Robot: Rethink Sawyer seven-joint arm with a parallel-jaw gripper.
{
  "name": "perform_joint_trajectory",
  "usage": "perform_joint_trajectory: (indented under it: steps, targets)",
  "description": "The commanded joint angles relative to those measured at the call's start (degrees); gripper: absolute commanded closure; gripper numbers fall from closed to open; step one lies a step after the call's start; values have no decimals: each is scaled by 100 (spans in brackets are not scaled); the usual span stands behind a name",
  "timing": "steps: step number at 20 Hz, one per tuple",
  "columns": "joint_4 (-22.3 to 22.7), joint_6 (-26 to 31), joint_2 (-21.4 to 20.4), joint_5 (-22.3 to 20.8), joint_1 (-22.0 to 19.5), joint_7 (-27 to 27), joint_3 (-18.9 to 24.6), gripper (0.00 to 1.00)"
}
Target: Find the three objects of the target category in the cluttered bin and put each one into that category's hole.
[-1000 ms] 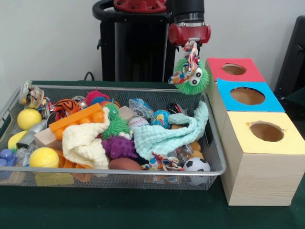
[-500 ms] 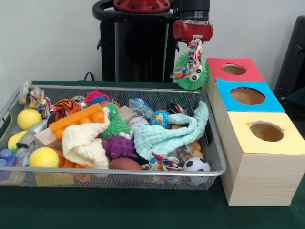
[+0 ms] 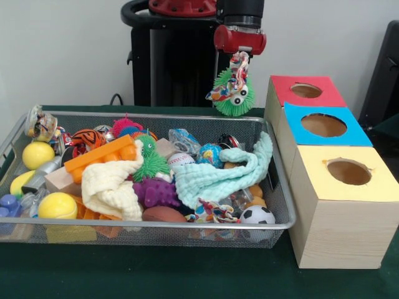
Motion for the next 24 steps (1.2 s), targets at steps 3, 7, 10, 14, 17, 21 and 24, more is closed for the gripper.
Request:
perform_joint_trajectory:
  steps: [3,7,10,14,17,21,24]
  targets:
    - [-1028,233,-59,7,-410,689,241,100]
    - [-1137,504,-40,-64,-652,711,545,100]
    - [-1206,665,-75,-234,-972,724,827,100]
    - [-1288,878,-14,-354,-1256,642,1049,100]
    - [-1320,955,96,-397,-1405,633,1205,100]
    - [-1476,1036,273,-391,-1504,612,1313,100]
    - [-1561,998,422,-443,-1561,590,1364,100]
